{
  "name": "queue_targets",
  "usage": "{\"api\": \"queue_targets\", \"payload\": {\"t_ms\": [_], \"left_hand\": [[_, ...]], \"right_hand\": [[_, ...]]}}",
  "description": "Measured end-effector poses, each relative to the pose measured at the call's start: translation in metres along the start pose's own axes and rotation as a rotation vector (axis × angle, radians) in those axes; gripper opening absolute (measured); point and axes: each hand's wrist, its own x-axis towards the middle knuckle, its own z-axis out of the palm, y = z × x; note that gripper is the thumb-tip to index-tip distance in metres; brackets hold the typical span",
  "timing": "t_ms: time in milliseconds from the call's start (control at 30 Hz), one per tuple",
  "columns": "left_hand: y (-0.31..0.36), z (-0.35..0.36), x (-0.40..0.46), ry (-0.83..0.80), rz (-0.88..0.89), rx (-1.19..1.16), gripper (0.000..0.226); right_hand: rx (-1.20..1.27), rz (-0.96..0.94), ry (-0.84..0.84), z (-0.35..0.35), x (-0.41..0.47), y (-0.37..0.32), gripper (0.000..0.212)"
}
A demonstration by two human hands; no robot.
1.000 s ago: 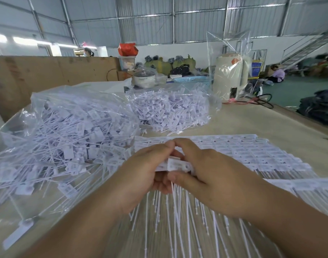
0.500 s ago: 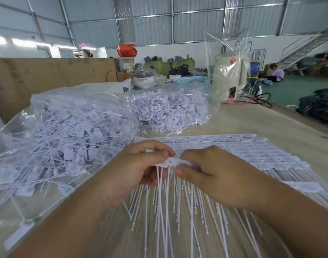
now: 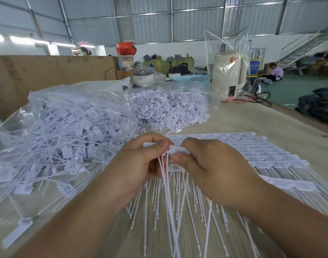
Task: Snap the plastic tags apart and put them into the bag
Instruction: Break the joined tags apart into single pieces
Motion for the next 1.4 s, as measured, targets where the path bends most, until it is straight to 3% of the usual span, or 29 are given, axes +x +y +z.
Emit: {"api": "queue_targets", "payload": {"t_ms": [333, 833, 1000, 1133, 1267, 1400], "left_hand": [[0.000, 0.012, -0.002, 0.147, 0.062, -0.137, 0.014], [-0.006, 0.021, -0.004, 0.224, 0.010, -0.290, 0.016], [0.004, 0.000, 0.000, 0.291, -0.048, -0.428, 0.012], [0.005, -0.006, 0.001, 0.199, -0.089, -0.258, 0.011], [-0.001, 0.004, -0.003, 0.035, -0.095, -0.083, 0.009], [0.001, 0.000, -0.005, -0.029, -0.042, 0.054, 0.032]], "right_hand": [[0.043, 0.040, 0.194, 0.009, 0.000, -0.011, 0.036], [0.004, 0.068, 0.241, 0.017, 0.002, -0.012, 0.034], [0.153, 0.153, 0.375, 0.004, 0.008, 0.008, 0.041], [0.243, 0.025, 0.257, 0.000, 0.003, 0.010, 0.041], [0.187, -0.111, 0.035, 0.007, -0.003, 0.004, 0.023], [0.154, -0.128, -0.015, 0.007, -0.002, 0.008, 0.035]]}}
